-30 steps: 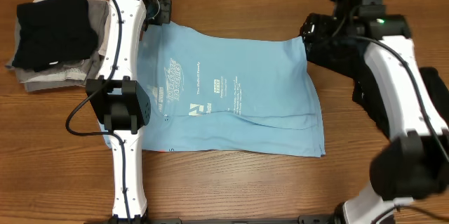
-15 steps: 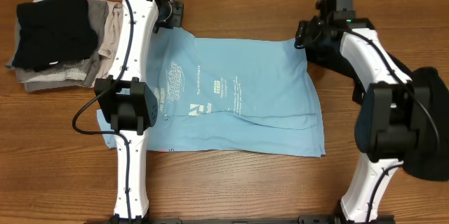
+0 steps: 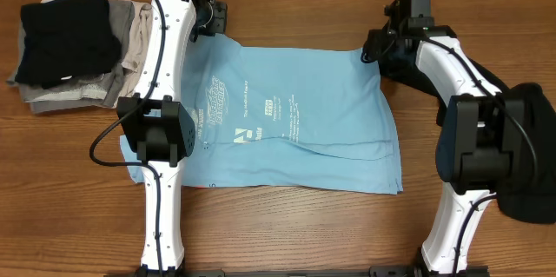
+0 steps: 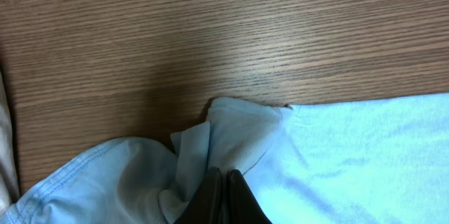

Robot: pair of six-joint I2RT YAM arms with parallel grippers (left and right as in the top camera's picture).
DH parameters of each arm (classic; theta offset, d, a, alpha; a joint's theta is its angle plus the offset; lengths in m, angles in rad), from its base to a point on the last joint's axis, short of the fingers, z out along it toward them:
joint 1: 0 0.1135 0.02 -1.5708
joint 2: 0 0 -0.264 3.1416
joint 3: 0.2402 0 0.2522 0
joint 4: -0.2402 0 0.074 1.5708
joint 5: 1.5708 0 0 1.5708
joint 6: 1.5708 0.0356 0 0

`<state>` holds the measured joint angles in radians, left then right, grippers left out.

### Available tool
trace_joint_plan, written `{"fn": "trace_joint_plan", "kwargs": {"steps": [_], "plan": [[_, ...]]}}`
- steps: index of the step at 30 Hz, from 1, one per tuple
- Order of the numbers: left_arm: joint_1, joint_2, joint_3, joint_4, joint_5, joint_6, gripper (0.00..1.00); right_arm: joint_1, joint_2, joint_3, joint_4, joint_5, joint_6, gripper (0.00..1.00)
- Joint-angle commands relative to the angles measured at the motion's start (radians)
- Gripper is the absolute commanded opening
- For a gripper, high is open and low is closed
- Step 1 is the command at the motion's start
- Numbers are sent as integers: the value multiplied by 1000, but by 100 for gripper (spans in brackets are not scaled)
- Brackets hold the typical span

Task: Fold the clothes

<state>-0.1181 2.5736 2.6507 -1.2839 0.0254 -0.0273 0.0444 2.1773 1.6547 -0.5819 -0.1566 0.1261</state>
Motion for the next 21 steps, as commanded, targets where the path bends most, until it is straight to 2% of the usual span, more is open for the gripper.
{"fn": "trace_joint_plan", "kwargs": {"steps": [1,4,6,9,13,16,21], "plan": [[-2,-8,23,0,-7,-21,4,28,31,7,21,-24,-10,57],[-2,-8,23,0,-7,-21,4,42,55,7,40,-24,-16,56],[-2,-8,23,0,-7,-21,4,45,57,7,55,0,-13,43],[-1,-8,23,0,-12,-21,4,43,56,19,61,51,5,34],[0,-8,23,-3,-60,-21,4,29,52,48,38,70,8,30],[0,-8,23,-7,-82,-21,4,16,37,68,10,69,8,6],[3,-8,23,-35,-88,-21,4,13,-12,81,-46,70,7,4]]}}
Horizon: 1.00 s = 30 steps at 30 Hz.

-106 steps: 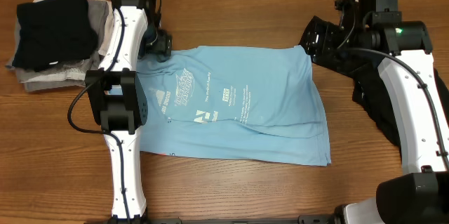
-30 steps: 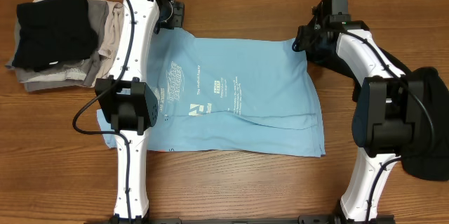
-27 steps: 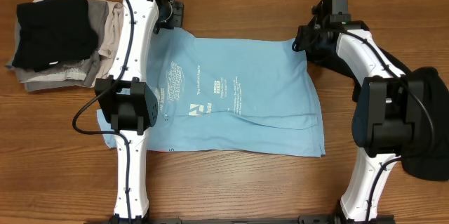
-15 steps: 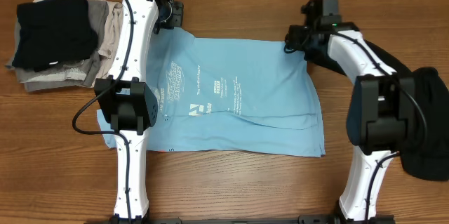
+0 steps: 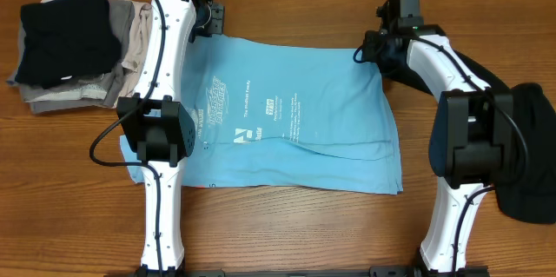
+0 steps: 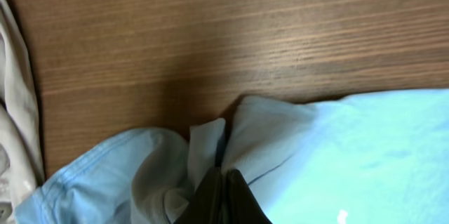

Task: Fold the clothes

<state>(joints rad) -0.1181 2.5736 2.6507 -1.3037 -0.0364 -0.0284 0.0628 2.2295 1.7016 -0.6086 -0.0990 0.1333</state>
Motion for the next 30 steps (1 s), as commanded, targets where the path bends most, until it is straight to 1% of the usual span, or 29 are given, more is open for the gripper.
{"fn": "trace_joint_plan", "kwargs": {"steps": [1,3,5,8,13,17,21,25,28,30], "plan": [[3,-8,23,-25,-26,-20,4,-6,-77,35,-32,12,0,4],[6,-14,24,-55,-29,-20,4,-6,-108,35,-77,11,1,4],[16,-29,29,-127,-75,-20,4,-6,-159,35,-175,11,1,4],[25,-51,36,-200,-118,-20,4,-8,-210,35,-276,11,6,4],[27,-85,36,-301,-125,-20,4,-15,-289,35,-438,8,52,4],[27,-93,35,-386,-126,-21,4,-15,-310,35,-582,8,74,4],[29,-93,28,-386,-97,-46,4,-21,-310,24,-697,1,87,4],[29,-108,13,-386,-37,-58,4,-33,-311,20,-753,-3,107,4],[30,-139,-50,-386,-39,-65,4,-34,-313,20,-776,-7,106,4],[32,-176,-136,-386,-54,-66,4,-34,-313,10,-789,-7,107,4]]}}
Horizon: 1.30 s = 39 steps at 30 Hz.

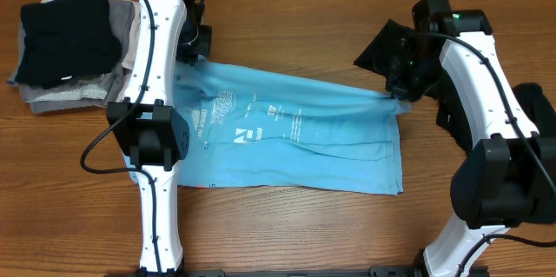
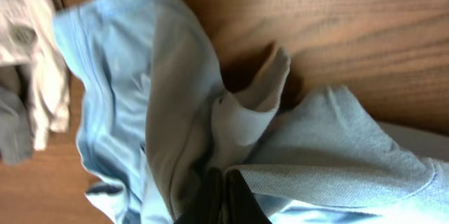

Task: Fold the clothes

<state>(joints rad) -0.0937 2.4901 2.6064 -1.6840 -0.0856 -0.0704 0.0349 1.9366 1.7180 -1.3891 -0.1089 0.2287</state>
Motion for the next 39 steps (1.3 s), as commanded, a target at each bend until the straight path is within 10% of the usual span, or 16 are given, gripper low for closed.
{"fn": "trace_joint_plan", "kwargs": {"steps": [1,14,18,20,39], "plan": [[9,-110,-136,-6,-15,-29,4,-6,-22,-19,-9,3,11,4],[41,-220,-583,-6,-106,-83,4,-6,-26,-249,41,-5,12,4],[41,-220,-653,-6,-105,-59,25,-6,-25,-307,45,-2,11,55],[41,-220,-665,-6,-105,-47,42,-6,-25,-322,45,3,11,64],[43,-209,-395,240,-11,19,73,-10,-34,-211,48,-24,7,58]]}}
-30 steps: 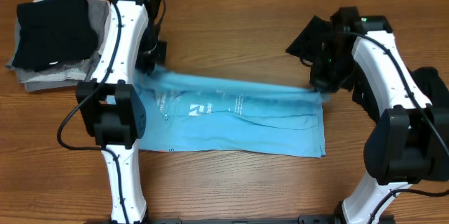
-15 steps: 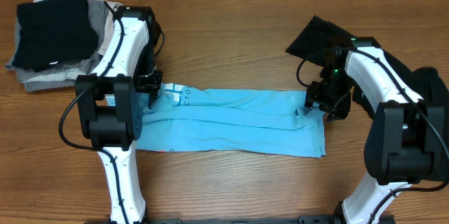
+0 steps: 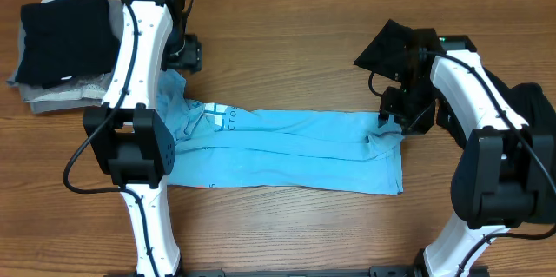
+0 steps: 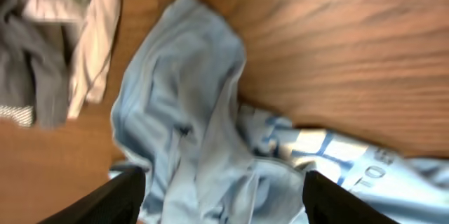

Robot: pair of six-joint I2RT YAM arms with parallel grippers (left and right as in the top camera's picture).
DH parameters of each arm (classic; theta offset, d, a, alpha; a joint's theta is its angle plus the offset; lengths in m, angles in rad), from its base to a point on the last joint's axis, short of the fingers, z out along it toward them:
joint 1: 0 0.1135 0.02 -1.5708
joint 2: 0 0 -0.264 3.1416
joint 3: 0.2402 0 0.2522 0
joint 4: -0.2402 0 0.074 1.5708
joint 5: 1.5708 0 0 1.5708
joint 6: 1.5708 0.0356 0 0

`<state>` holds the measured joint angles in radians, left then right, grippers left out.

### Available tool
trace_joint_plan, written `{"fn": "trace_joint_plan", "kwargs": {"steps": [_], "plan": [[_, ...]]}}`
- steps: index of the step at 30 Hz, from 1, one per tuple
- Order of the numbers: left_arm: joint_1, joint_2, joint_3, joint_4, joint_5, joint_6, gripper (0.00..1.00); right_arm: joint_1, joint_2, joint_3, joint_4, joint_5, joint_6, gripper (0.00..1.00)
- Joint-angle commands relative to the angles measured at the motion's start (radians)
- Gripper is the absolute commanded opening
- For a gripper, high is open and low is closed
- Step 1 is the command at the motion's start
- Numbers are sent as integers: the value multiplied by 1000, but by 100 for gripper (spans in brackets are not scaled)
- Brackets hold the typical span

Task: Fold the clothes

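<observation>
The light blue T-shirt point(image 3: 287, 151) lies as a long band across the table, its far half folded toward the front, printed lettering at its left end. Its left sleeve point(image 4: 189, 104) is bunched and rumpled. My left gripper point(image 4: 223, 185) hangs open above that sleeve, both dark fingers point(image 4: 123, 185) spread wide with nothing between them; overhead it sits at the shirt's far left end point(image 3: 182, 56). My right gripper point(image 3: 398, 114) is at the shirt's far right corner; the overhead view does not show how its jaws stand.
A pile of clothes with a black garment point(image 3: 65, 34) on top of beige and grey ones point(image 4: 63, 48) sits at the far left. A dark garment point(image 3: 532, 151) lies at the right edge behind the right arm.
Both grippers have moved toward the front with the shirt's far edge, which now lies over the front half. The left gripper has opened and let the shirt go.
The shirt lay flat, with both grippers at its far corners and the left one shut on the cloth. Then the far edge was off the table and partway forward. Now the shirt is a narrower band and the left gripper is open above the sleeve.
</observation>
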<state>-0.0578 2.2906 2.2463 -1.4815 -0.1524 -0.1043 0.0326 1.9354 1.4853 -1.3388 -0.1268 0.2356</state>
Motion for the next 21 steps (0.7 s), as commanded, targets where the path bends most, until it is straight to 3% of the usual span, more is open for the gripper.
{"fn": "trace_joint_plan", "kwargs": {"steps": [1,8,18,21], "plan": [[7,-7,-56,58,61,67,72,-8,-33,22,-2,-6,0,58],[7,-5,-233,180,67,87,53,-8,-33,22,-2,-9,2,58],[7,-5,-374,304,67,87,42,-8,-33,22,3,-9,1,58],[7,-5,-377,303,67,86,30,-8,-33,22,8,-9,1,58]]}}
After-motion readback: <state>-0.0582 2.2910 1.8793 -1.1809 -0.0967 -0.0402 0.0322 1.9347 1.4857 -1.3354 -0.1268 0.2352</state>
